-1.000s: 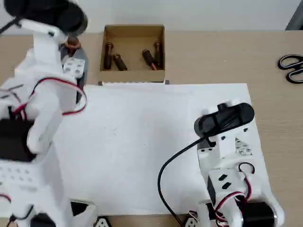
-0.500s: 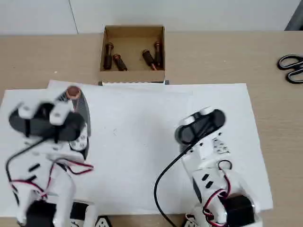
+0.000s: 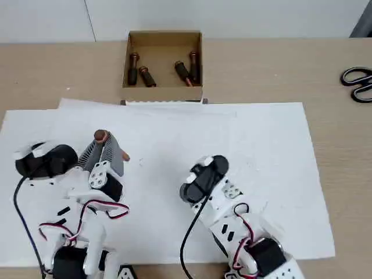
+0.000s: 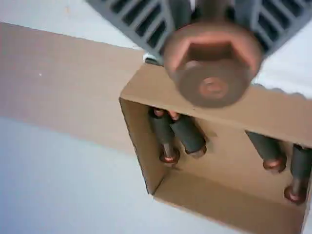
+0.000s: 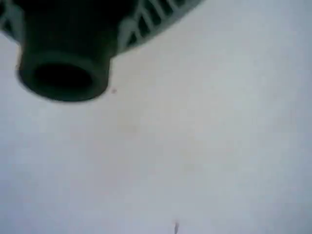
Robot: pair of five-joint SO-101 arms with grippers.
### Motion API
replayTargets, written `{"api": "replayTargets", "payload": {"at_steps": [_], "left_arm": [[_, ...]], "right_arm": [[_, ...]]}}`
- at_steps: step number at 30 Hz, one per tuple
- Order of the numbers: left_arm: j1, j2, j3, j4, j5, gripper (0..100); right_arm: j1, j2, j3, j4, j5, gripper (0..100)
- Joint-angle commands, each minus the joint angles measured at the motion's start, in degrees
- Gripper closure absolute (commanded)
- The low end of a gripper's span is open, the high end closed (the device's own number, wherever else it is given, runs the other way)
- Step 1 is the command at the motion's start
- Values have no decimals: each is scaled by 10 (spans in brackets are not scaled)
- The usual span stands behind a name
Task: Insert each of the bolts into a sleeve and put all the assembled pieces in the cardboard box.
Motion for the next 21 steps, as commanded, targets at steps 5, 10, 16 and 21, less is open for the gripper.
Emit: {"api": "replayTargets", "payload": {"at_steps": [5,10,16,21], "left_arm": [[48,3,60,-17,31,994],[97,3,65,-17,57,994],[121,3,76,-17,59,994],[148,3,74,-18,86,994]], "right_arm": [[-50,-9,48,-88,-6,995],[-80,-9,65,-106,-3,995],[-87,-9,62,-90,-6,995],[-87,-9,62,-113,-6,995]]}}
